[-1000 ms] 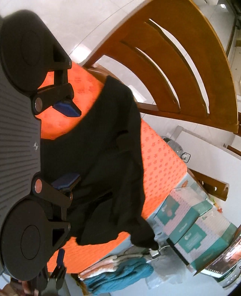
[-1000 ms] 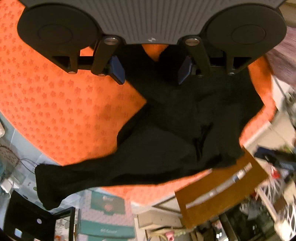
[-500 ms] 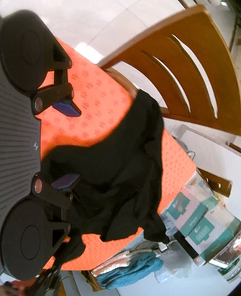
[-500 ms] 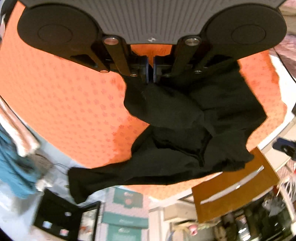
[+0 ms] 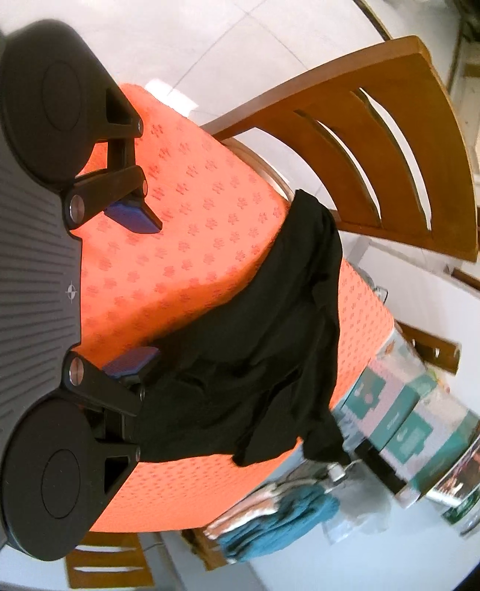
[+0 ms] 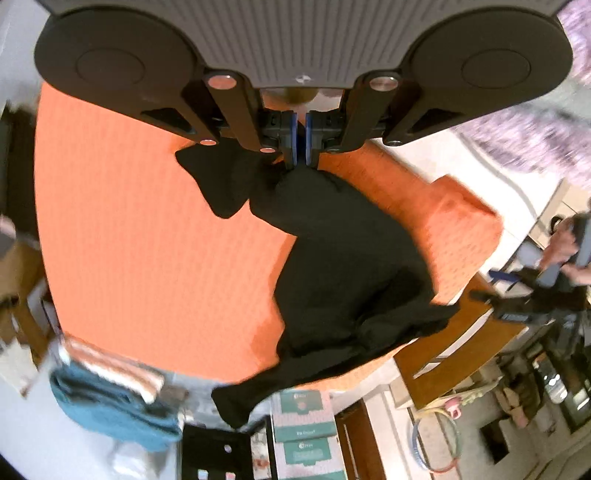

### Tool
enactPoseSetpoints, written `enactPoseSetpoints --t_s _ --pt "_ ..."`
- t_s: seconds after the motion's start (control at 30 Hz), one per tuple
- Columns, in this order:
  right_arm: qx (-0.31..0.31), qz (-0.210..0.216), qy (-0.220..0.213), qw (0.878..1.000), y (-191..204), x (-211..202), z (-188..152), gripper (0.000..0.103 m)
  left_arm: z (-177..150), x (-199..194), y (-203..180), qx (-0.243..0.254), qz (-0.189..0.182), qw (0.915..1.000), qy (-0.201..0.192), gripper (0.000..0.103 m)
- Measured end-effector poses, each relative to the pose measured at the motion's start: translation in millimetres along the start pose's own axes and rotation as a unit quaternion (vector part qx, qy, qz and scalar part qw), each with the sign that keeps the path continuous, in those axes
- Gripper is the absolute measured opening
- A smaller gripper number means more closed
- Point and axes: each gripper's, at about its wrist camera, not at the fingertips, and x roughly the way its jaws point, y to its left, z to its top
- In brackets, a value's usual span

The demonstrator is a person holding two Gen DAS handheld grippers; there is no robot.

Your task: Fold clothes

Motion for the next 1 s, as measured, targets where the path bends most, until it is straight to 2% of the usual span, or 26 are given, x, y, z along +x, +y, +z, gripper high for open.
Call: enactPoseSetpoints --t_s 0.13,0.23,0.37,0.43,0.57,0.73,0.83,1.0 --pt "0.019 0.019 0.020 0.999 33 -4 -47 0.005 -12 -10 7 0.013 -0.004 0.9999 -0.001 0.070" --pt "0.025 0.039 0.044 0.998 52 8 -72 0.006 -20 -15 11 0.030 -0.001 0.9996 0.000 0.070" --pt "0.021 0.053 0.069 0.996 71 19 -83 0.007 -27 -23 16 0.052 0.007 0.9986 0.000 0.070" --pt "0.016 0.060 0.075 0.995 78 20 -82 0.011 -27 -24 19 0.062 0.011 0.9980 -0.002 0.070" --pt "0.007 0.066 0.062 0.996 78 20 -58 0.012 -18 -17 23 0.071 0.009 0.9974 0.000 0.070" --pt "0.003 0.061 0.041 0.997 69 40 -4 0.015 -1 -2 23 0.082 -0.005 0.9966 0.006 0.070" --pt "0.007 0.060 0.025 0.998 61 58 33 0.020 9 9 13 0.095 -0.019 0.9953 0.003 0.070" --pt "0.018 0.040 -0.001 0.999 43 92 98 0.022 26 35 -14 0.135 -0.046 0.9895 0.025 0.070"
